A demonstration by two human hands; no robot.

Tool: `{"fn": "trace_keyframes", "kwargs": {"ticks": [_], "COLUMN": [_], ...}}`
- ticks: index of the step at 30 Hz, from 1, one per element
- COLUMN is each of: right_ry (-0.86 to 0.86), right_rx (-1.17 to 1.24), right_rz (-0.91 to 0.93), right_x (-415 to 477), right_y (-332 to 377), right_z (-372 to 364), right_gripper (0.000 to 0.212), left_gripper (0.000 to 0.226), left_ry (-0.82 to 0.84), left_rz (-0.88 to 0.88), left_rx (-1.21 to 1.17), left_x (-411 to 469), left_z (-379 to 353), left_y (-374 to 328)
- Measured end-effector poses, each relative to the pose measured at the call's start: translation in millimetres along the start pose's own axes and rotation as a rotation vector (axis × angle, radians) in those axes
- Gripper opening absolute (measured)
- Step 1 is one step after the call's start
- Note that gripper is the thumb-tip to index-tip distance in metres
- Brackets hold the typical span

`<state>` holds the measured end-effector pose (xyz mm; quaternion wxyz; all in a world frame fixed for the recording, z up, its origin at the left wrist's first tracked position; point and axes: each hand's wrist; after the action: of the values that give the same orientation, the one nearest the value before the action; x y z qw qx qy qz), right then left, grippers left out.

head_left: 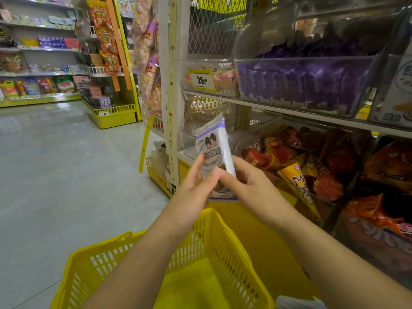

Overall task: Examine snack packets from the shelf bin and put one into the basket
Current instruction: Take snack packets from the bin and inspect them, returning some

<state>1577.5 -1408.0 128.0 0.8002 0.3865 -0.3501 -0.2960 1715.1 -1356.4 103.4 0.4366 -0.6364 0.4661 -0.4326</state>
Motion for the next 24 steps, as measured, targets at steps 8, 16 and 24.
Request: {"fn": "trace_keyframes", "kwargs": {"ticks": [8,16,24], "right_ry": [0.009,-0.089,0.103], "right_rx": [0.033,0.331,0.278], "right_rz": [-0.014,-0.166,-0.028], "right_x": [2.4,5.3,-0.4], "right_y": [2.0,-1.8,10.5], "right_z": [-0.3,15.8,13.9], "right_gripper": [0.046,0.048,0.053], "left_gripper": [0.050,0.055,0.061], "left_ry": [0.065,0.048,0.139], "left_rz": [0.073,0.043,0.110], "left_rx": [-0.409,-0.265,-0.261], "left_x": [-0.5,3.0,2.4], "left_z": [-0.6,10.4,20.2], "left_y": [-0.7,-3.7,6.2]}}
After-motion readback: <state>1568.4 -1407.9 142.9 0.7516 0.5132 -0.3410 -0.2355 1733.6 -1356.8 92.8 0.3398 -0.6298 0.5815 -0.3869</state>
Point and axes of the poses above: each hand's wrist, its own x-axis towards the middle knuckle, its own z-axis out of the back of the hand, y = z × x, and after that the axes turned 8 degrees about -x, right-handed
